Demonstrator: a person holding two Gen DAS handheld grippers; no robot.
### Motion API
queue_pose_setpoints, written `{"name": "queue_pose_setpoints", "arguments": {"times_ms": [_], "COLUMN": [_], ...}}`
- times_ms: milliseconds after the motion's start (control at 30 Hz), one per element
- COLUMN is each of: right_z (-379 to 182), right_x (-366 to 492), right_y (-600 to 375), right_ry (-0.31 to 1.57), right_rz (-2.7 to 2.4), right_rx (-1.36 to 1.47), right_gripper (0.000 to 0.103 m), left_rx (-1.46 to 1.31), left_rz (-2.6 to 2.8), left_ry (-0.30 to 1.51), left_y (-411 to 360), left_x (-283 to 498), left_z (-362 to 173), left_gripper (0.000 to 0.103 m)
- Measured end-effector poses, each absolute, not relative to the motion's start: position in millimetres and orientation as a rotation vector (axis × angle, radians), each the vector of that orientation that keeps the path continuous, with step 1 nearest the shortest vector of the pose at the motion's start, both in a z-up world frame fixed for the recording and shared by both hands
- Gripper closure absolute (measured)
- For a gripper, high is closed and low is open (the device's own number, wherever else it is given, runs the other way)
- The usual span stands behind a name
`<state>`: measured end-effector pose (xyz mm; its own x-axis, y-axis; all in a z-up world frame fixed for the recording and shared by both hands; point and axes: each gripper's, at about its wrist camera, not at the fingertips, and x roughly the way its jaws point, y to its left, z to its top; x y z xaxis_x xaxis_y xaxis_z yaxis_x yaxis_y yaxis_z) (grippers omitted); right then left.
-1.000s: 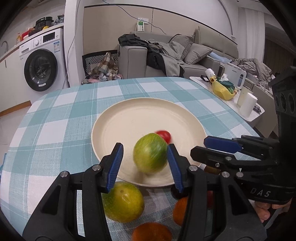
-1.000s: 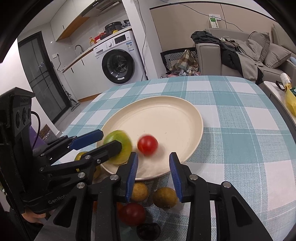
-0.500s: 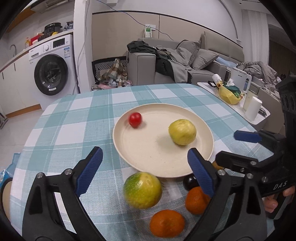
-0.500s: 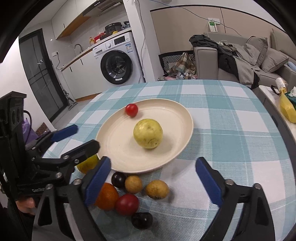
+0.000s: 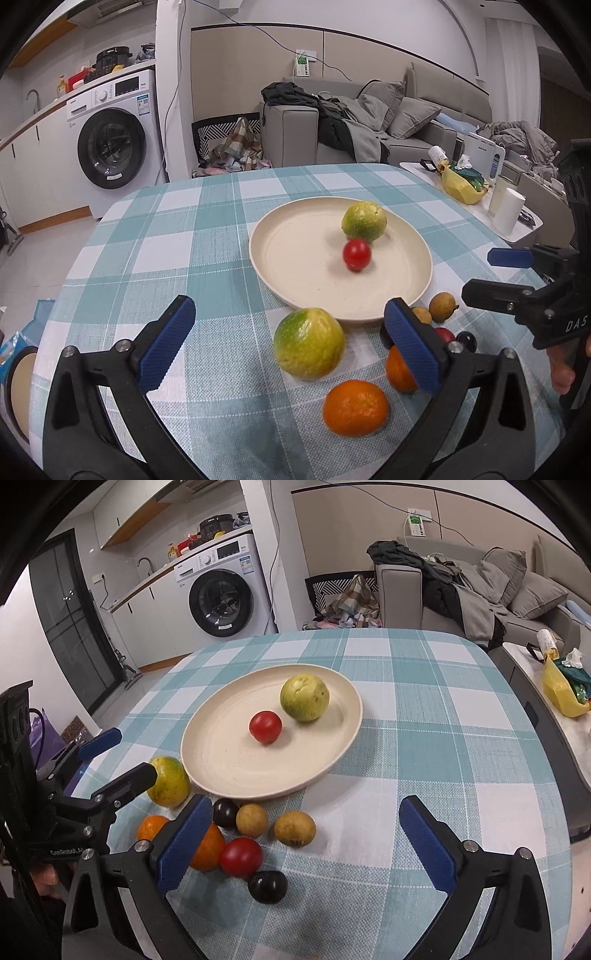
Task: Organize fruits
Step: 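Move the left tool to a yellow-green fruit and close on it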
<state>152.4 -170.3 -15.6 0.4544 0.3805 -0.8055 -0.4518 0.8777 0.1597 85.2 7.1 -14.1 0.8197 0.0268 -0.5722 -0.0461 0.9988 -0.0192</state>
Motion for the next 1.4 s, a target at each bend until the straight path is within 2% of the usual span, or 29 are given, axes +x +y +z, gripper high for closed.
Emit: {"name": "queue_pose_setpoints", "arguments": {"times_ms": [1400], "right_z": [-49], "right_x": [161], "right_y": [-179], "right_ry": [1.095], "right_rz": [0.430], "right_rx": [-0.155], "right_gripper": [0.003], "left_rx": [-0.112], "left_rz": [0.038], "left_ry": [0.697], "left_y": [19], "left_x": [103], "left_z": [-35], "left_gripper": [0.001]}}
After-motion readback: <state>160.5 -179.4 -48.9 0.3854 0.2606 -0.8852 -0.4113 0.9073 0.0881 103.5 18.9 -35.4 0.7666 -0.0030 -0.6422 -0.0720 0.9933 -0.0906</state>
